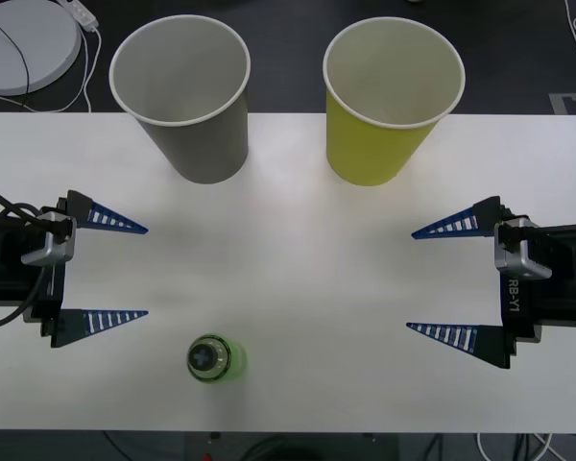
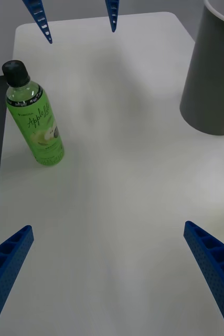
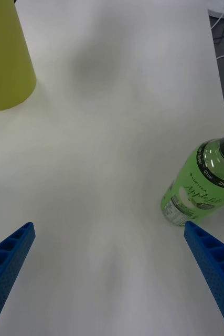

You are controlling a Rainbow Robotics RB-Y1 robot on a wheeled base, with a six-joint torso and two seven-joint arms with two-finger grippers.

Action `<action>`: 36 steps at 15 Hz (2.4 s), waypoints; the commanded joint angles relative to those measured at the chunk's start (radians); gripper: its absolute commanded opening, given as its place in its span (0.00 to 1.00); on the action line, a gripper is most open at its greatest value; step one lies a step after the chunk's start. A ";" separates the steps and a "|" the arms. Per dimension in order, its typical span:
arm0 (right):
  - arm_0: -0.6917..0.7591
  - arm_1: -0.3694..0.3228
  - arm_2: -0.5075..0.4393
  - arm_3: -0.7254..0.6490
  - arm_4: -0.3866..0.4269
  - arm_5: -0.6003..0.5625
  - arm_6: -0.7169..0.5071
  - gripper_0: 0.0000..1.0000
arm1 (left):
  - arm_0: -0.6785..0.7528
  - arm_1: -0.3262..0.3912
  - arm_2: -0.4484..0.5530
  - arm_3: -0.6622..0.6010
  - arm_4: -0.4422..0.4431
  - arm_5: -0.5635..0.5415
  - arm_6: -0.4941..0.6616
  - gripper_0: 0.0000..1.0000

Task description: Put the can into the green bin and the plastic bottle into the gray bin

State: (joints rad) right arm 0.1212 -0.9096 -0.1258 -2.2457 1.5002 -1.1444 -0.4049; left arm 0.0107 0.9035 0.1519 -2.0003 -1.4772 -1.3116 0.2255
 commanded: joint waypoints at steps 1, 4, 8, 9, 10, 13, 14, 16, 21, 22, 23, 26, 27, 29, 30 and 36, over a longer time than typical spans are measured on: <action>0.000 0.000 0.000 0.000 0.000 0.000 0.000 1.00 | 0.000 0.000 0.000 0.000 0.000 0.000 0.000 1.00; 0.000 0.000 0.000 0.000 0.000 0.000 0.000 1.00 | 0.000 0.000 0.000 0.000 0.000 0.000 0.000 1.00; 0.000 0.000 0.000 0.000 0.000 0.000 0.000 1.00 | 0.040 0.049 -0.069 0.002 0.003 0.041 0.000 1.00; 0.000 0.000 0.000 0.000 0.000 0.000 0.000 1.00 | 0.041 0.061 -0.069 0.000 0.009 0.048 -0.003 1.00; 0.000 0.000 0.000 0.000 0.000 0.000 0.000 1.00 | 0.043 0.075 -0.071 0.002 0.020 0.051 -0.005 1.00; 0.000 0.000 0.000 0.000 0.000 0.000 0.000 1.00 | 0.069 0.133 -0.071 0.002 0.097 0.075 -0.021 1.00; 0.000 0.000 0.000 0.000 0.000 0.000 0.000 1.00 | 0.081 0.160 -0.069 0.002 0.129 0.089 -0.048 1.00; 0.000 0.000 0.000 0.000 0.000 0.000 0.000 1.00 | 0.109 0.201 -0.069 0.015 0.210 0.100 -0.114 1.00; 0.000 0.000 0.000 0.000 0.000 0.000 0.000 1.00 | 0.170 0.235 -0.071 0.089 0.295 0.098 -0.307 1.00; 0.000 0.000 0.000 0.000 0.000 0.000 0.000 1.00 | 0.179 0.238 -0.071 0.097 0.299 0.098 -0.325 1.00; 0.000 0.000 0.000 0.000 0.000 0.000 0.000 1.00 | 0.189 0.238 -0.071 0.100 0.304 0.098 -0.348 1.00; 0.000 0.000 0.000 0.000 0.000 0.000 0.000 1.00 | 0.229 0.236 -0.071 0.101 0.316 0.098 -0.399 1.00; 0.000 0.000 0.000 0.000 0.000 0.000 0.000 1.00 | 0.242 0.236 -0.071 0.101 0.318 0.098 -0.422 1.00; 0.000 0.000 0.000 0.000 0.000 0.000 0.000 1.00 | 0.268 0.236 -0.071 0.101 0.321 0.097 -0.437 1.00; 0.000 0.000 0.000 0.000 0.000 0.000 0.000 1.00 | 0.279 0.236 -0.072 0.101 0.324 0.095 -0.448 1.00; 0.000 0.000 0.000 0.000 0.000 0.000 0.000 1.00 | 0.316 0.202 -0.089 0.115 0.334 0.095 -0.517 1.00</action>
State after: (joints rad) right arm 0.1211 -0.9096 -0.1258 -2.2456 1.5003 -1.1444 -0.4050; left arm 0.3264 1.1127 0.0708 -1.8874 -1.1421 -1.2161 -0.2879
